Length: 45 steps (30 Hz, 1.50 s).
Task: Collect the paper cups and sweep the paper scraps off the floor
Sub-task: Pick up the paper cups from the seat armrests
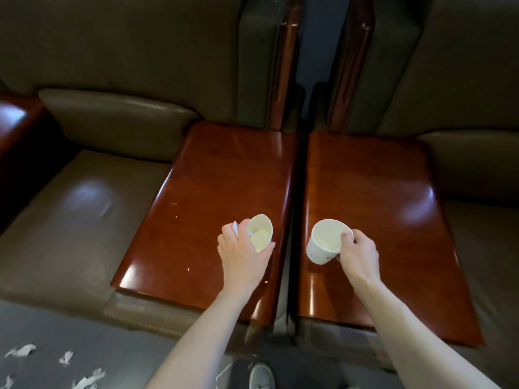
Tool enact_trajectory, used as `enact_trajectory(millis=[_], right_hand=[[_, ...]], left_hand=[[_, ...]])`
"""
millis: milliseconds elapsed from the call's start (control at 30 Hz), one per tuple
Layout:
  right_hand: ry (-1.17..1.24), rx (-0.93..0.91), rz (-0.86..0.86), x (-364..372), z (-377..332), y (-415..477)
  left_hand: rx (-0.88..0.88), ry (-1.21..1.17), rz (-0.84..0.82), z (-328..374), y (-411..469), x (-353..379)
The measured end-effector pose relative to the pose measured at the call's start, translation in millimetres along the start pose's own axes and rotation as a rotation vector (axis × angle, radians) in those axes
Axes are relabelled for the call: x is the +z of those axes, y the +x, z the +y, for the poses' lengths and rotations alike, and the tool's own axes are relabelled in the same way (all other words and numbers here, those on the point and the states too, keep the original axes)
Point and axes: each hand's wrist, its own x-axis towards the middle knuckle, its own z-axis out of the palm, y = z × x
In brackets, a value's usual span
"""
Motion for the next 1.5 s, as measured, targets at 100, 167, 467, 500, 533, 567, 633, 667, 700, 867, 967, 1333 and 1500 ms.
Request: enact_trajectory(millis=[100, 167, 467, 500, 533, 567, 633, 667, 700, 867, 967, 1333, 1500], right_hand=[[0.027, -0.012, 0.023, -28.8, -8.6, -7.7], [0.03, -0.035, 0.038, -53.3, -10.2, -12.1], [0.078, -0.004, 0.26, -226.0, 43.9, -42.5], [0.079, 0.008, 0.291, -250.3, 55.1, -47.4], [0.078, 0.021, 0.322, -275.2, 67.4, -52.8], [0.081, 0.036, 0.354, -300.8, 80.4, -58.3], [0.097, 0.073, 0.414, -355.2, 108.7, -71.7], [0.106, 0.09, 0.439, -383.4, 123.5, -78.9], [0.119, 0.111, 0.46, -412.0, 138.6, -85.5], [0.187, 0.215, 0.593, -563.3, 225.8, -126.4], [0.204, 0.261, 0.696, -647.4, 279.1, -153.0], [0.346, 0.431, 0.87, -879.9, 413.6, -169.7], [0.383, 0.404, 0.922, -990.1, 459.6, -128.1]], left_hand=[[0.102, 0.0, -0.039, 30.9, -4.1, -8.6], [0.158, -0.008, -0.063, 54.9, -8.2, -11.9], [0.466, -0.033, -0.178, 220.2, -87.3, 2.6], [0.505, -0.043, -0.188, 242.3, -103.5, 7.2], [0.544, -0.054, -0.195, 264.6, -121.6, 12.4], [0.586, -0.061, -0.205, 286.6, -140.6, 17.9], [0.661, -0.065, -0.243, 331.6, -183.0, 30.1], [0.69, -0.066, -0.264, 354.3, -205.2, 36.9], [0.712, -0.072, -0.285, 377.2, -228.2, 43.9], [0.786, -0.14, -0.405, 491.4, -360.7, 87.3], [0.841, -0.163, -0.485, 550.3, -435.9, 113.4], [0.991, -0.165, -0.692, 756.9, -607.8, 201.7], [1.005, -0.213, -0.744, 868.9, -657.8, 264.3]])
